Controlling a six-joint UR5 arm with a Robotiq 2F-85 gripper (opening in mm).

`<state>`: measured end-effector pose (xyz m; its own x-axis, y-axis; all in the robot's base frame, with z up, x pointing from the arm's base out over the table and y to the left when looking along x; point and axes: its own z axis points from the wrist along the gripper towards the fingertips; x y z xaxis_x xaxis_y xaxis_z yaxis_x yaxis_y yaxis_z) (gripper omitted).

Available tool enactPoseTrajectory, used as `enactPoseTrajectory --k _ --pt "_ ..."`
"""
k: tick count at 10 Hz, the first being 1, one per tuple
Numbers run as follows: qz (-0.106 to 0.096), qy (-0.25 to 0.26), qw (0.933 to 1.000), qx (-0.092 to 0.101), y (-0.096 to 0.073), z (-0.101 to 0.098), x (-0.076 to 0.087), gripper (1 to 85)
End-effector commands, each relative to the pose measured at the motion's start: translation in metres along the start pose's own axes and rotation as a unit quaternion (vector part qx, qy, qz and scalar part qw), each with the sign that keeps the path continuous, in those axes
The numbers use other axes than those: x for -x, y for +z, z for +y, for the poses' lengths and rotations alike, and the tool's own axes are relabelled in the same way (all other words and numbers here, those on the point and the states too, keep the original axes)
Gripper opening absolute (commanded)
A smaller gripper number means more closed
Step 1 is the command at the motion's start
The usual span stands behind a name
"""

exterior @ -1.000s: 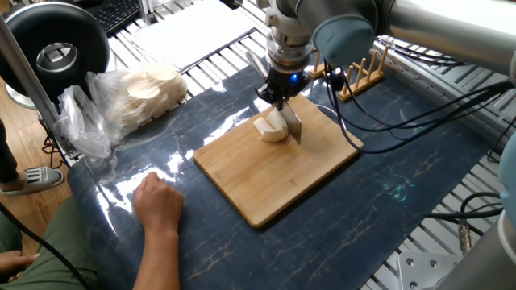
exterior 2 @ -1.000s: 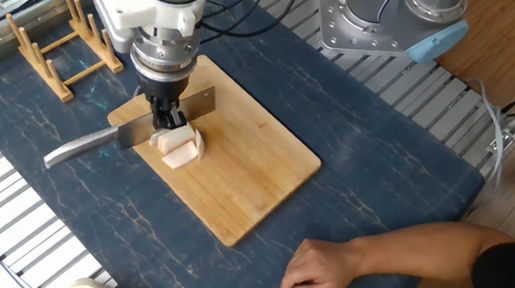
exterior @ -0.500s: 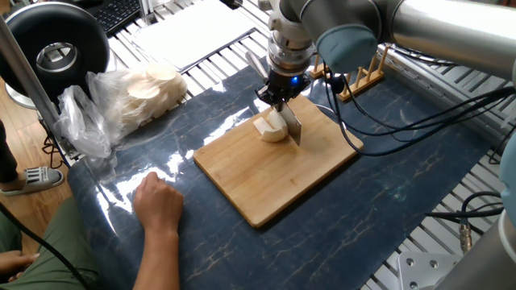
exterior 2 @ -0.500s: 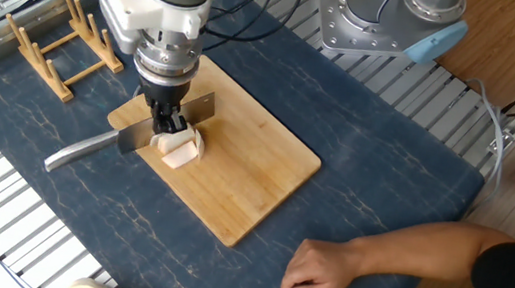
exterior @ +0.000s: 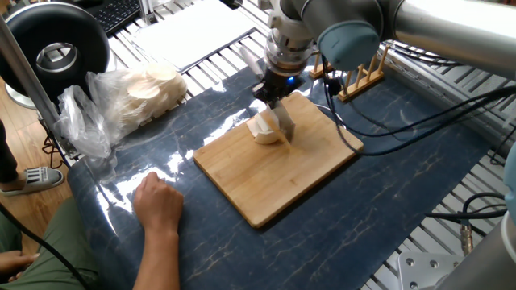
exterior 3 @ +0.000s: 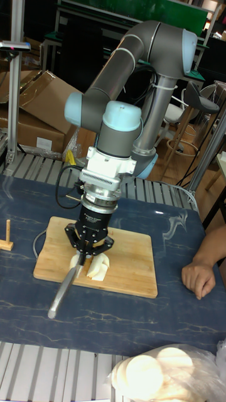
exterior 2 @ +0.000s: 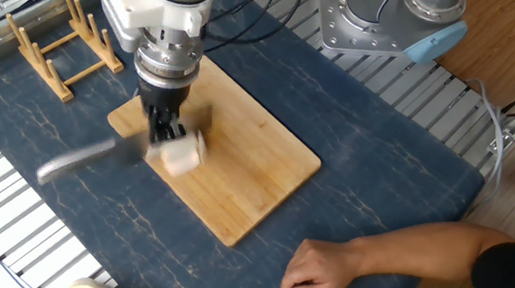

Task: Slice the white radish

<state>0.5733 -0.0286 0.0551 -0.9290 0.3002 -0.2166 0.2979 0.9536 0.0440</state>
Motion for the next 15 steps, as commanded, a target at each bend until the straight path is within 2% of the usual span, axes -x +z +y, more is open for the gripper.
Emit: enactPoseTrajectory --k 1,2,3,4,5,6,7,8,9,10,11,12,14,15 --pt "0.01 -0.003 0.9998 -0.018 -0.007 -0.006 -0.002 1.0" --pt "0.021 -0.001 0.9993 -0.033 -0.01 -0.008 -0.005 1.0" --pt "0.028 0.007 0.9993 -0.024 -0.012 -0.002 -0.008 1.0" --pt "0.021 0.008 0.9997 -0.01 -0.008 0.001 -0.005 1.0" --pt "0.031 -0.01 0.9988 -0.036 -0.013 -0.012 -0.009 1.0" --pt "0.012 -0.017 0.9993 -0.032 -0.005 -0.015 -0.005 1.0" --pt "0.018 -0.005 0.9996 -0.023 -0.008 -0.012 -0.006 1.0" --pt "-0.007 0.003 0.9999 0.009 0.001 0.0 0.001 1.0" --pt "0.029 -0.003 0.9995 -0.008 -0.012 -0.009 -0.008 1.0" --pt "0.033 -0.007 0.9991 -0.027 -0.013 -0.016 -0.008 1.0" --pt "0.033 -0.005 0.9991 -0.026 -0.014 -0.014 -0.007 1.0" --pt "0.044 -0.002 0.9984 -0.036 -0.019 -0.014 -0.009 1.0" --pt "0.051 0.009 0.9975 -0.049 -0.023 -0.011 -0.008 1.0" --pt "0.054 0.012 0.9975 -0.044 -0.024 -0.009 -0.007 1.0"
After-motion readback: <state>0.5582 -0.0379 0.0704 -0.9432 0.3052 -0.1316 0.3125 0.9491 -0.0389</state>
